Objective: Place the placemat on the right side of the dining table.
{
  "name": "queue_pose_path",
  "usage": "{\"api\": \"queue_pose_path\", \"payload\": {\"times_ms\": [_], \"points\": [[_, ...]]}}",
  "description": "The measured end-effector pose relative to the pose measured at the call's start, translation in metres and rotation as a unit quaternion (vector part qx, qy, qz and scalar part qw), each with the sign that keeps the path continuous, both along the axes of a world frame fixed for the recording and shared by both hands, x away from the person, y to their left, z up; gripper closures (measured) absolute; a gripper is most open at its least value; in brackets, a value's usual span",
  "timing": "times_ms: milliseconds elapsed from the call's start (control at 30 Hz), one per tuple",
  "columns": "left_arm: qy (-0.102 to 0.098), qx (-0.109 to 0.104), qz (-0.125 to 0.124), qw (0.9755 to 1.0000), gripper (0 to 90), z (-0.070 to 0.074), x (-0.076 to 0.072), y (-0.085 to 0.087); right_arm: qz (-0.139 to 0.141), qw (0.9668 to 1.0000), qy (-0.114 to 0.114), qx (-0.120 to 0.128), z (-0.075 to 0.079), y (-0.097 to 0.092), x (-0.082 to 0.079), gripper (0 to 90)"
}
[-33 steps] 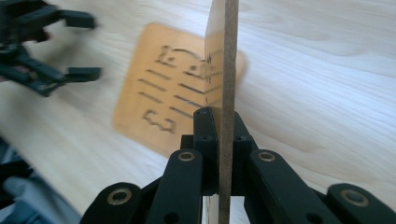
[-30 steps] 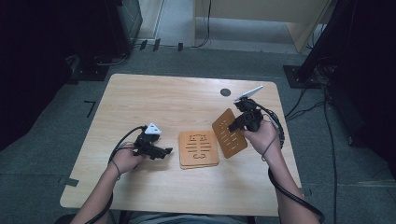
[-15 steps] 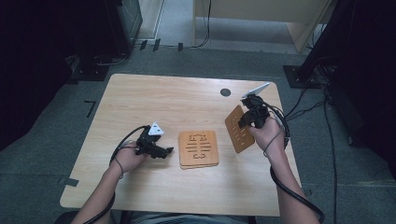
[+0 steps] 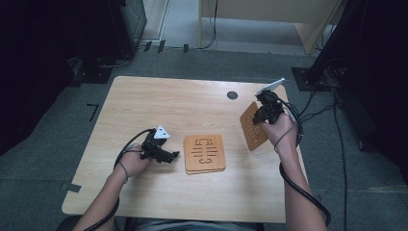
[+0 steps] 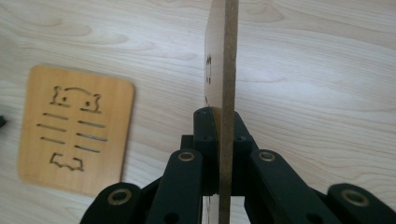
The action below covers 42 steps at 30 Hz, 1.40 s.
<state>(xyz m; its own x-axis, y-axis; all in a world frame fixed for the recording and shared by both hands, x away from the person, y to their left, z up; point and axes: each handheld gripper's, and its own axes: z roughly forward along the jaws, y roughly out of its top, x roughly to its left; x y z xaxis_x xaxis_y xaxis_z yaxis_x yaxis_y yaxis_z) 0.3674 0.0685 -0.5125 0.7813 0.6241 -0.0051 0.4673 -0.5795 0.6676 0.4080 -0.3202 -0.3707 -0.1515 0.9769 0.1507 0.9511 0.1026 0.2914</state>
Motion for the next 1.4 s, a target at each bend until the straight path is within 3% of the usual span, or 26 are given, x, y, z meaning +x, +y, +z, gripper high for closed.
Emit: {"api": "queue_pose_path", "payload": {"times_ms": [233, 467, 733, 1067, 1400], "points": [[-0.001, 0.000, -0.001, 1.0000, 9.8, 0.000, 0.000, 0.000, -0.020, 0.9998, -0.002, 0.002, -0.001, -0.017, 0.002, 87.4], [-0.003, -0.002, -0.005, 1.0000, 9.8, -0.001, 0.001, 0.001, -0.038, 0.9991, 0.004, -0.020, -0.004, -0.028, 0.003, 87.4], [-0.005, -0.005, -0.005, 1.0000, 9.8, -0.001, 0.001, 0.001, -0.052, 0.9983, 0.006, -0.025, -0.008, -0.040, 0.004, 87.4], [-0.006, -0.006, -0.003, 1.0000, 9.7, -0.001, 0.001, 0.001, -0.071, 0.9973, 0.017, -0.008, -0.013, -0.051, 0.007, 87.3], [-0.007, -0.008, -0.002, 0.9999, 9.6, -0.002, 0.001, 0.001, -0.080, 0.9967, 0.015, 0.000, -0.015, -0.059, 0.007, 87.2]]}}
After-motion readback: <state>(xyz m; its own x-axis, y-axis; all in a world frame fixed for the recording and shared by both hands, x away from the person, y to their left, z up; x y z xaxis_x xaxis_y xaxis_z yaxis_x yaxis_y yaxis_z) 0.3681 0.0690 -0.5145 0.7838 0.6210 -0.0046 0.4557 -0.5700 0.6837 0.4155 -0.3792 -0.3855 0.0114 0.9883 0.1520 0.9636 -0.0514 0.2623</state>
